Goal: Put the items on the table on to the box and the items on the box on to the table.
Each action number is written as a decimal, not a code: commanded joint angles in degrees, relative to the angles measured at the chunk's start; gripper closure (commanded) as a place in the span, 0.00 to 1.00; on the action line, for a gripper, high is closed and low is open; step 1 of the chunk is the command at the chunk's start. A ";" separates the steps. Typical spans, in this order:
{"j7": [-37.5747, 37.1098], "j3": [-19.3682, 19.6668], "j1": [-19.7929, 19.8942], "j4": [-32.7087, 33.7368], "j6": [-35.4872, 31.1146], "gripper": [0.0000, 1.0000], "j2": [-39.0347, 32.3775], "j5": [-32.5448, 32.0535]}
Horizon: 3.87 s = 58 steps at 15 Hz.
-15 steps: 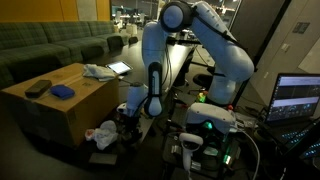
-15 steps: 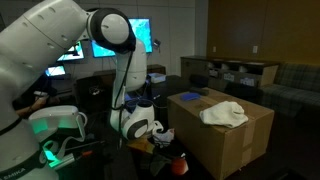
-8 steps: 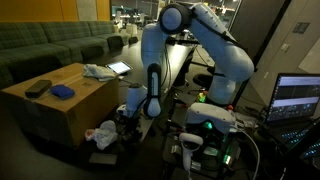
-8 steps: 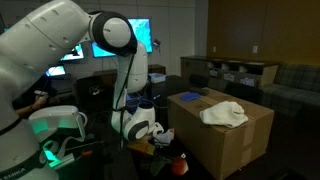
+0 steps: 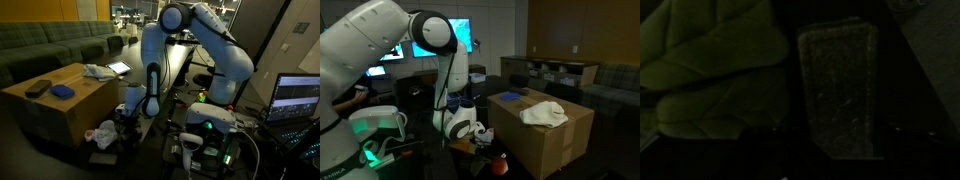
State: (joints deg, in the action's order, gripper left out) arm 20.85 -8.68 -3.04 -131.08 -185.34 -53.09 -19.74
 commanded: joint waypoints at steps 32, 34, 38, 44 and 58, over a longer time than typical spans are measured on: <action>-33.23 3.40 -6.77 2.35 36.41 0.64 45.90 -1.34; -34.14 3.81 -6.73 6.19 37.31 0.64 43.65 -2.63; -37.60 5.94 -7.57 14.86 37.98 0.64 36.85 -6.53; -40.33 10.29 -10.25 30.92 40.42 0.64 23.35 -5.70; -42.64 14.87 -14.18 55.38 51.45 0.55 4.82 -1.96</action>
State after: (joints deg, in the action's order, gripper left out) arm -21.16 4.82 -15.93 -80.91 -137.35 -45.71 -23.25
